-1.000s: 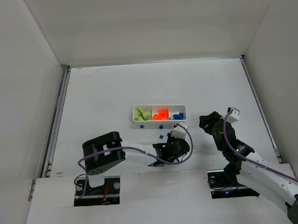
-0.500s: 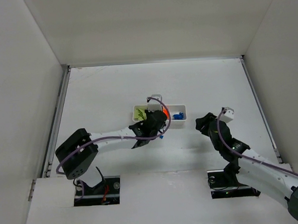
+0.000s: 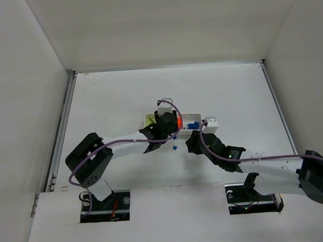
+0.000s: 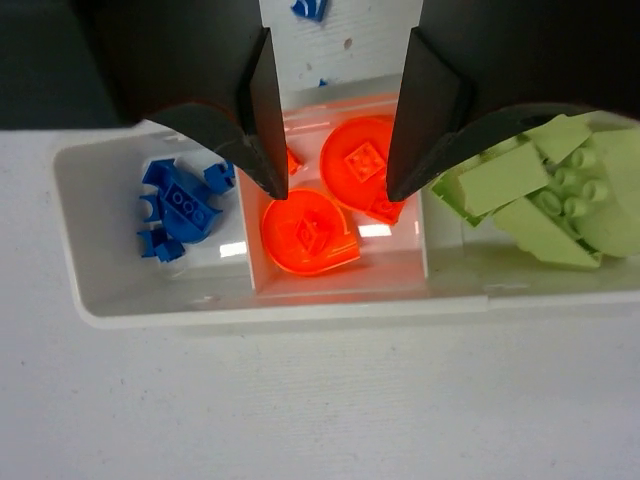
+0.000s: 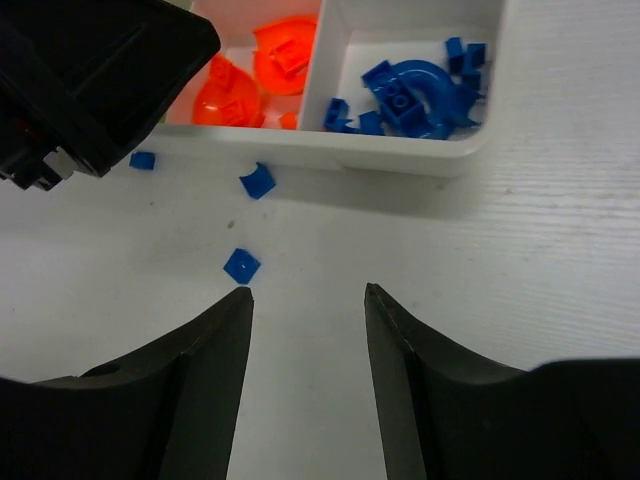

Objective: Sort the legos into containers by color

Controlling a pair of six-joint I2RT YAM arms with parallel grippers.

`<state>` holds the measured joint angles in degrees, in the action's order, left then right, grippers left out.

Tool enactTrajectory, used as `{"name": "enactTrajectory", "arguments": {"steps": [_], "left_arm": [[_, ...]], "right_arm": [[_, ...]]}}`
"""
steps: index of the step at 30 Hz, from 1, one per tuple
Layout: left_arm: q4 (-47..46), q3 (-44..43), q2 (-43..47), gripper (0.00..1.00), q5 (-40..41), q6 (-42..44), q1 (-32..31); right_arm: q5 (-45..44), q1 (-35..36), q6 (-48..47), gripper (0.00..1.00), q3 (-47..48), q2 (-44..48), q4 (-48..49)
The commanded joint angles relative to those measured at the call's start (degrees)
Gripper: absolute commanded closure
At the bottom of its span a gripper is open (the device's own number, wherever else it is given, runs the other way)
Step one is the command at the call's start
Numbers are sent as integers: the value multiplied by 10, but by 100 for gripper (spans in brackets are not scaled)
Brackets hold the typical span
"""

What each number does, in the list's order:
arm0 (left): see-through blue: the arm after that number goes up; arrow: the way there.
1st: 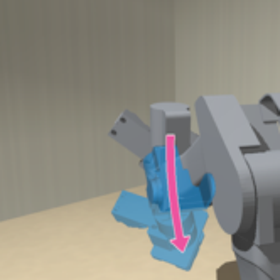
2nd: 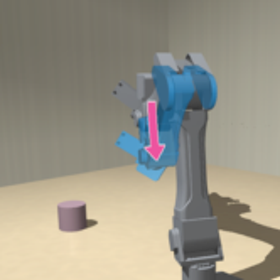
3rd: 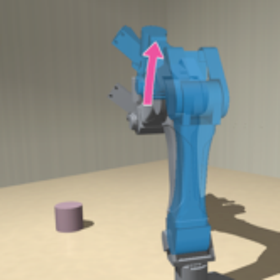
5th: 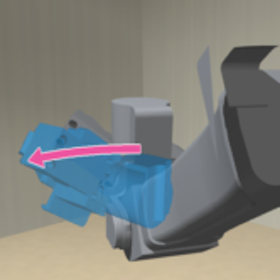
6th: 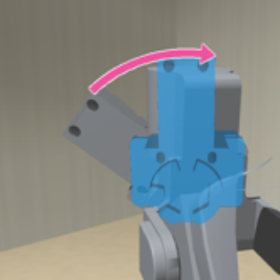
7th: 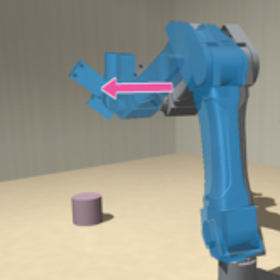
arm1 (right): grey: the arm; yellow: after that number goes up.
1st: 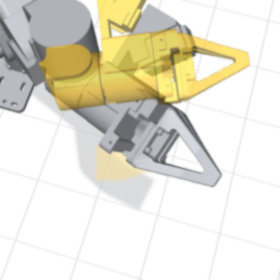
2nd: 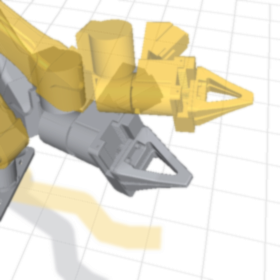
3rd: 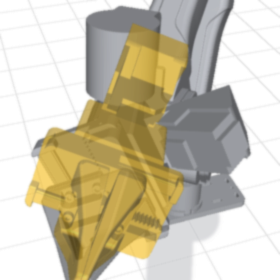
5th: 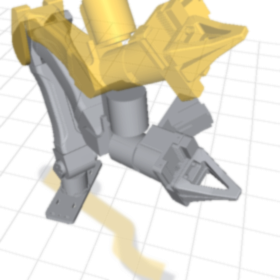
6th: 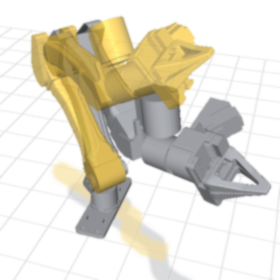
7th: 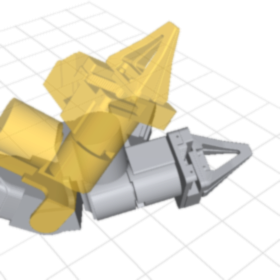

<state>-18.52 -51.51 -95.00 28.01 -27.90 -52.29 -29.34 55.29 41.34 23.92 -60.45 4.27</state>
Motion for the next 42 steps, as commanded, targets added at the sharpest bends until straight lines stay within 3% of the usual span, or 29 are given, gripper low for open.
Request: {"name": "enactTrajectory", "arguments": {"steps": [1,9,17,25,33,42], "left_arm": [[-7,42,86,59,5,-7,3],[24,214,277,74,19,-57,-9],[65,308,352,73,19,-116,-5],[53,284,272,62,19,-116,-16],[41,248,205,57,44,-109,-9],[2,199,116,57,55,-89,17]], "right_arm": [[-14,16,-14,45,53,-62,50],[-13,-12,-20,52,118,-205,86],[-2,-55,-47,52,195,-302,115],[9,-77,-53,50,257,-366,132],[31,-66,-72,40,173,-297,157],[21,-48,-28,42,103,-260,192]]}}
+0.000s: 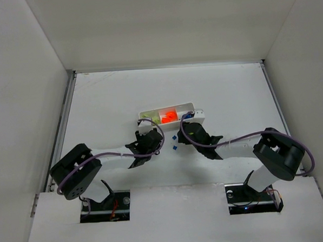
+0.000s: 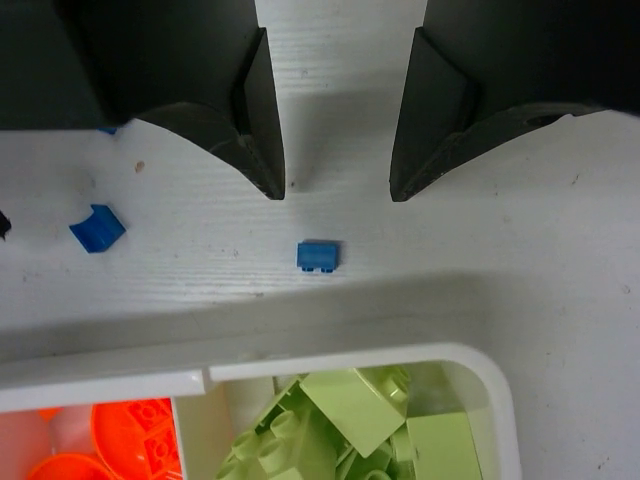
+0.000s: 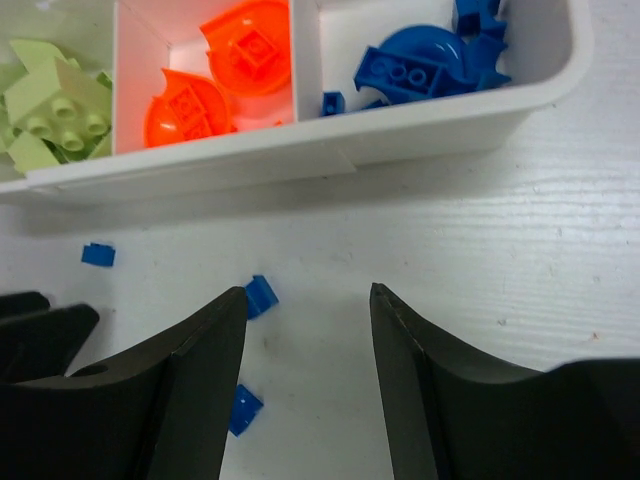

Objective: Sort the legos into containers by color

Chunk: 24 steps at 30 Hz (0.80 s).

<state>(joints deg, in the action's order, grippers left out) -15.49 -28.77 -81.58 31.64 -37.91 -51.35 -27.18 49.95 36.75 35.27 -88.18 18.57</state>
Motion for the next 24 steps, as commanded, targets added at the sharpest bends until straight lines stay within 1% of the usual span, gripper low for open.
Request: {"name": "enactTrajectory", "arguments": {"steps": [1,5,9,13,17,23,24], "left_arm": [[-30,-35,-29,57,23,11,9],[-31,-60,-61,61,37,12,4],[-34,-80,-89,66,50,19,1],[-35,-88,-105,69,58,27,2],[-34,-89,-111,71,60,28,7],[-30,-99,-125,71,65,40,6],[-29,-102,-128,73,65,42,5]], "right_arm": [[-2,10,18,42,-13,17,51],[-8,22,21,42,-15,13,55],[-9,26,23,46,-20,6,66],[-5,35,20,47,-21,-2,72],[1,42,17,46,-22,-10,86],[3,43,22,46,-22,-18,87],[3,43,22,46,-22,-19,87]]}}
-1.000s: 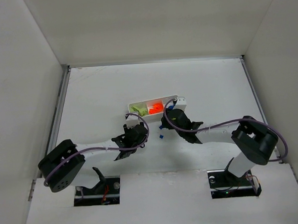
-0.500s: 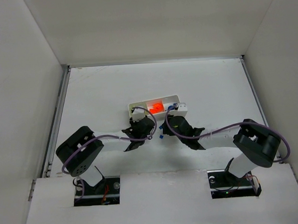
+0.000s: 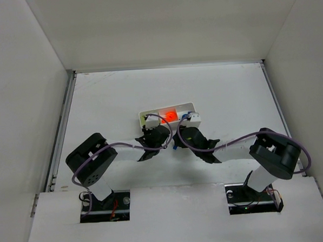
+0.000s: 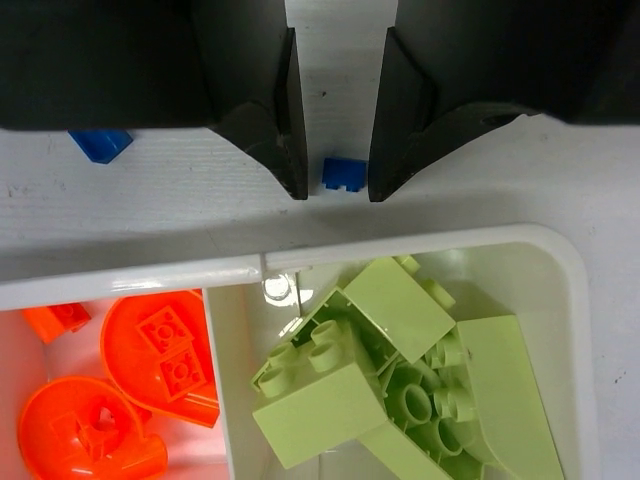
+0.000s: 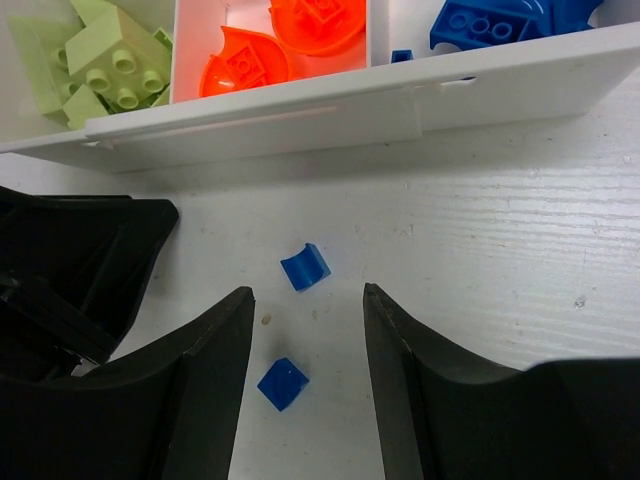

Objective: Sort the legos into containers by color

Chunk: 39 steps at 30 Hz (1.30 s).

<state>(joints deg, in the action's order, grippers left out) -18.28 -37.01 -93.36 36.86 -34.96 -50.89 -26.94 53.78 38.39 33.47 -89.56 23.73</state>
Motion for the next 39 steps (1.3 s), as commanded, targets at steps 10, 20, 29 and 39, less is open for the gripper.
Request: {"name": "enactTrajectory", "arguments": {"steps": [10,20,29,39], "left_arm": [[4,-2,36,88,7,16,-16],[58,49,193,88,1,-16,-44],[98,91,306,88,-14,-43,-33],[112,86,350,87,-60,-55,5]], "right_arm": [[8,10,-27,40,-3,-16,35],[15,9,-43,40,24,-62,24],[8,10,-58,47,54,-96,-3],[7,15,-57,59,62,-111,-10]]}}
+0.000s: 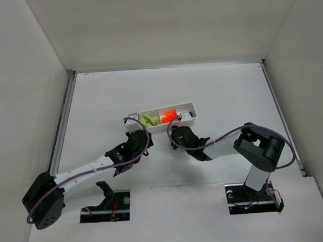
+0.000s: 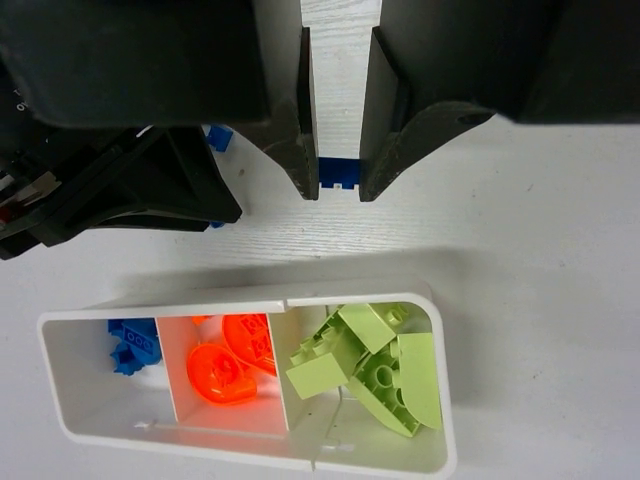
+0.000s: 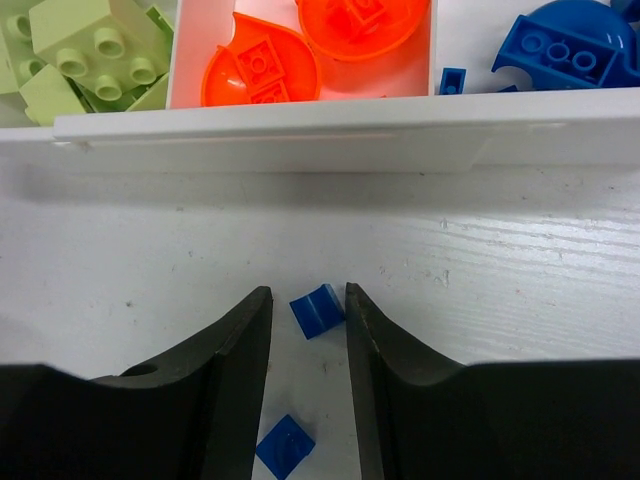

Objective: Sort the legos into containers by color

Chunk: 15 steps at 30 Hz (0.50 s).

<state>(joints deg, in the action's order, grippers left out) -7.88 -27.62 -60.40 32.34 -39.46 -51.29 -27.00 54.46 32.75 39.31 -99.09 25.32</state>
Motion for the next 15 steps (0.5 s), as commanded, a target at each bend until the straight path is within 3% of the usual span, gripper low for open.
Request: {"name": "enactTrajectory", "arguments": {"steps": [1,9,15], "left_arm": [[9,-12,21,87,-15,-8,10],[8,-59,-12,87,-38,1,18],[-5,-93,-57,87,-41,10,18]], "right_arm": [[6,9,-1,60,2,-14,-26],[-9,24,2,58,0,-14,-40],[-40,33,6,72,5,-16,-55]]}}
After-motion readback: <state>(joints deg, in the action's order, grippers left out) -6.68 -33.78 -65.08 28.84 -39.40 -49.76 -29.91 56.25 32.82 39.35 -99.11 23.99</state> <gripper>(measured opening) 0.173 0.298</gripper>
